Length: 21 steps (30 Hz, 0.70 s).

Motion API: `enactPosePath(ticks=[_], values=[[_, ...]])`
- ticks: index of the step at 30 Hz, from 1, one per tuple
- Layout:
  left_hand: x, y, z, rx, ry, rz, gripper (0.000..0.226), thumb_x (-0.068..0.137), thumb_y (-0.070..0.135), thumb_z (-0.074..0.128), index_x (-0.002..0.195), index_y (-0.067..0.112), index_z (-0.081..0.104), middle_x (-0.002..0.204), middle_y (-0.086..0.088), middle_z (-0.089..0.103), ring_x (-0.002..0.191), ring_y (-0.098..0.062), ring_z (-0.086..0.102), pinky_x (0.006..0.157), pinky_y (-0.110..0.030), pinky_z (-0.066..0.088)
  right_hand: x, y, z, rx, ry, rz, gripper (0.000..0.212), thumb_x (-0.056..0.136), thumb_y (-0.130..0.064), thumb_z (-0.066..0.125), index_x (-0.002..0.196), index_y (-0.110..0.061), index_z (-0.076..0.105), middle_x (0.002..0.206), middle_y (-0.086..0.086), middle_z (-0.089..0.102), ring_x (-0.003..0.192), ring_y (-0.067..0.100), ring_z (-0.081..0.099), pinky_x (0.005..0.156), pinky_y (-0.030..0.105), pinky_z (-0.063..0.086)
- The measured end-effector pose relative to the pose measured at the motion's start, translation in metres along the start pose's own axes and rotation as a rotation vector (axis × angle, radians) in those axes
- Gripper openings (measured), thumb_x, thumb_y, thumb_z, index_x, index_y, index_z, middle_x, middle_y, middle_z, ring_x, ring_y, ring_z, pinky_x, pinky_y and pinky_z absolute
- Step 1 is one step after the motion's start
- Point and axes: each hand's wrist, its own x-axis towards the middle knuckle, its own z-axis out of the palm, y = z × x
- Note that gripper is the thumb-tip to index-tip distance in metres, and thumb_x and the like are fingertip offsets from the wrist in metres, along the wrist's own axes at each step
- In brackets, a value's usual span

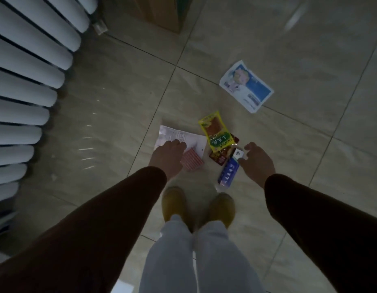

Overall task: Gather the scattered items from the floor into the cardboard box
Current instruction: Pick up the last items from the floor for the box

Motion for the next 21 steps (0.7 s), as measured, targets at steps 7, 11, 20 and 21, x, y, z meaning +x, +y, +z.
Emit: enactPosePath(ticks=[7,11,20,21], values=[[0.085,0.004,0.096,0.194,-0.032,0.185,0.047,0.092,0.021,0.058,0.137,0.018,0.046,0.128,-0.006,0.052,0.113,-0.026,0.053,0.084,-0.037,0.046,0.06,0.056,0.083,0.045,-0.015,0.174,0.052,0.094,-0.026,0.069,0.135,-0.004,0.043,0.132,0.02,0.058,0.116,0.037,0.061,0.082,0.032,0.043],[0.132,0.001,0.142,0.334,-0.049,0.282,0.047,0.092,0.017,0.055,0.138,0.018,0.046,0.135,-0.008,0.047,0.117,-0.028,0.05,0.085,-0.038,0.042,0.097,0.071,0.13,0.172,-0.037,0.253,0.07,0.088,-0.04,0.074,0.138,-0.008,0.038,0.129,0.016,0.06,0.114,0.036,0.063,0.092,0.041,0.053],[0.159,-0.015,0.184,0.44,-0.115,0.517,0.024,0.095,0.024,0.051,0.117,0.017,0.058,0.109,-0.007,0.064,0.102,-0.029,0.06,0.089,-0.041,0.042,0.122,0.09,0.178,0.532,0.122,0.49,0.061,0.088,-0.033,0.075,0.131,-0.013,0.037,0.129,0.017,0.058,0.111,0.038,0.064,0.092,0.049,0.056],[0.155,-0.016,0.177,0.249,-0.172,0.445,0.024,0.098,0.029,0.048,0.118,0.018,0.057,0.108,-0.007,0.066,0.101,-0.028,0.063,0.087,-0.039,0.045,0.116,0.087,0.173,0.558,0.167,0.483,0.058,0.089,-0.033,0.074,0.129,-0.014,0.037,0.129,0.017,0.059,0.108,0.037,0.064,0.088,0.047,0.057]])
